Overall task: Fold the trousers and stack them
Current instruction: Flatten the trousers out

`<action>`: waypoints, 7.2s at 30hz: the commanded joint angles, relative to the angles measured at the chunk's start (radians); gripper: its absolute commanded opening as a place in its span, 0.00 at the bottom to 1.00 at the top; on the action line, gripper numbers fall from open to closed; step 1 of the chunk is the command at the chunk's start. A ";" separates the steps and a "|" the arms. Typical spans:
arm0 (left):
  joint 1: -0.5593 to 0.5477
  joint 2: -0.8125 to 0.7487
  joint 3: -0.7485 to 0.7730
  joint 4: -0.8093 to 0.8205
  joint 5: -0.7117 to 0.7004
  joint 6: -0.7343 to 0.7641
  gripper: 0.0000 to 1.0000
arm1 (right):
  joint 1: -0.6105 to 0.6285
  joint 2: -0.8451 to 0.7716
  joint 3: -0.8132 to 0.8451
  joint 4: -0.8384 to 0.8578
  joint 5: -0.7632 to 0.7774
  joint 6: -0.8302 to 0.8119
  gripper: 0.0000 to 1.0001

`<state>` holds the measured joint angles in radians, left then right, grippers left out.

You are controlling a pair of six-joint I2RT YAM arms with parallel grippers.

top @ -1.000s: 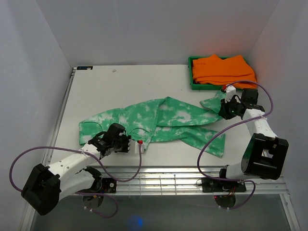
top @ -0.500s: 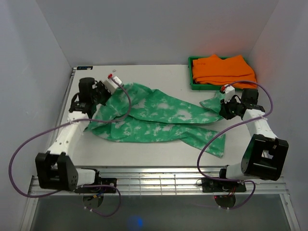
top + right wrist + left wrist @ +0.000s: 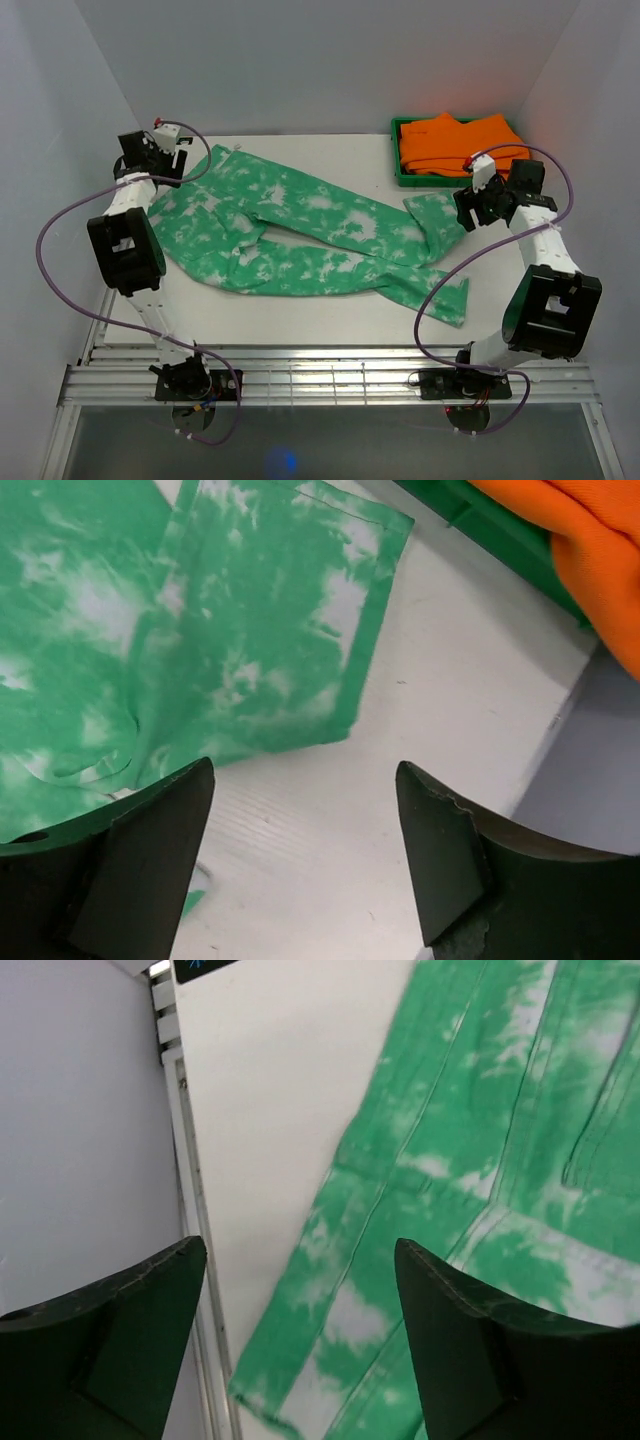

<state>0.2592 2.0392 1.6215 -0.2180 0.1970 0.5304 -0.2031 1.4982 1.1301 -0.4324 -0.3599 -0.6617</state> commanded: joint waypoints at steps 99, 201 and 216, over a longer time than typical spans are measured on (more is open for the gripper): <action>0.230 -0.204 -0.385 -0.386 0.250 0.178 0.81 | -0.127 0.131 -0.015 -0.385 0.440 -0.257 0.08; 0.379 -0.283 -0.465 -0.383 0.230 0.046 0.55 | 0.068 0.277 0.247 -0.299 0.219 0.051 0.52; 0.218 -0.409 -0.482 -0.291 0.292 0.010 0.81 | 0.421 0.405 0.422 0.010 0.341 0.487 0.61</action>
<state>0.4782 1.6279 1.1522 -0.5430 0.4831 0.5762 0.1528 1.8507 1.5318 -0.5331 -0.1215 -0.2794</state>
